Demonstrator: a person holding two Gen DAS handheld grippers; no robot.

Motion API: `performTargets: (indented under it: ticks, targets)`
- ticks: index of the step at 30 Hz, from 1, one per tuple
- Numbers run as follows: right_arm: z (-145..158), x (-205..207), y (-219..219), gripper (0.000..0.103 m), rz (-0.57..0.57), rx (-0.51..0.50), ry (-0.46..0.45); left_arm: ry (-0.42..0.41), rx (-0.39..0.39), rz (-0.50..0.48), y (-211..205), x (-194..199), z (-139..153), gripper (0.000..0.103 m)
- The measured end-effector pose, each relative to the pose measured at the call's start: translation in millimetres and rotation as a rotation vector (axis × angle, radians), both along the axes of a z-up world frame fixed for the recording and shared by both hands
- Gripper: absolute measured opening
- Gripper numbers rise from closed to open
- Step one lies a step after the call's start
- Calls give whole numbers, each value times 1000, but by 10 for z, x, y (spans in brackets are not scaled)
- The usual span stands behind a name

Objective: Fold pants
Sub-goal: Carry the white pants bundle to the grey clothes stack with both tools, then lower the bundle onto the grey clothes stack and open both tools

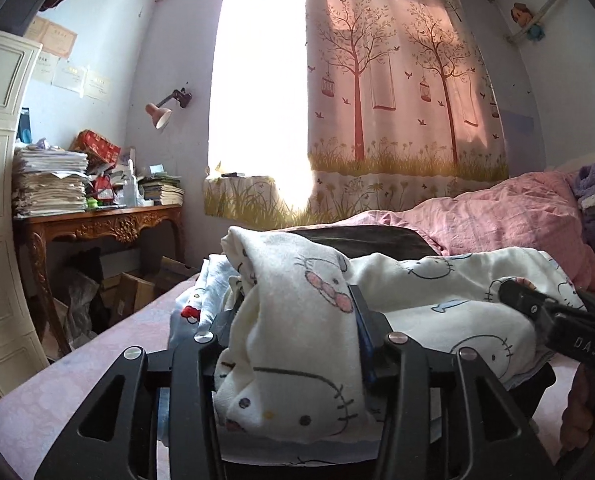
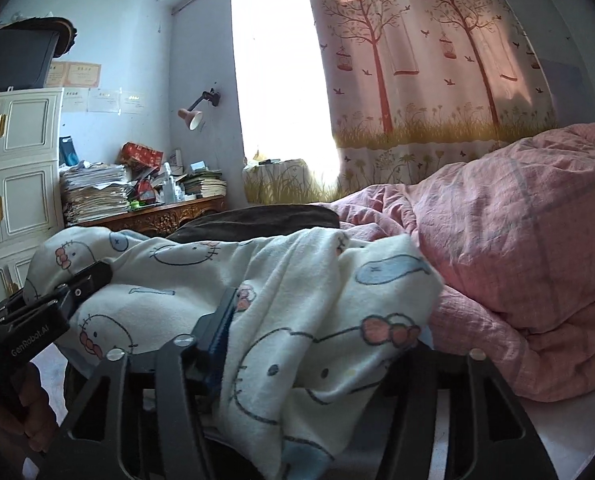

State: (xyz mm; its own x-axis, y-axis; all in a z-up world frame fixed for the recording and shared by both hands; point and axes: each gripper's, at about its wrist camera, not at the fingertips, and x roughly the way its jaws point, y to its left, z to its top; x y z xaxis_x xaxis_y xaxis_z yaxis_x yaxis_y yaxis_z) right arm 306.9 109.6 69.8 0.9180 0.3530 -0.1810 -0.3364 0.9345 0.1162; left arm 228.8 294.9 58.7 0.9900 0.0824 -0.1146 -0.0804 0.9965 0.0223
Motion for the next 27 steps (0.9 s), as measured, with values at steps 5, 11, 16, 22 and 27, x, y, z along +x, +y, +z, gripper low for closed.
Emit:
performTargets:
  ticks: [5, 11, 16, 22, 27]
  targets:
    - [121, -77, -266, 76, -113, 33, -41, -108, -23, 62, 42, -277, 115, 65]
    - [236, -143, -399, 17, -70, 63, -56, -152, -138, 3, 328, -410, 254, 15]
    - [213, -142, -294, 12, 43, 76, -49, -48, -154, -37, 361, -65, 132, 7]
    - [-4, 100, -266, 12, 56, 74, 73, 93, -148, 49, 401, 256, -188, 8]
    - [-214, 250, -244, 12, 80, 75, 136, 95, -132, 59, 372, 221, -216, 8]
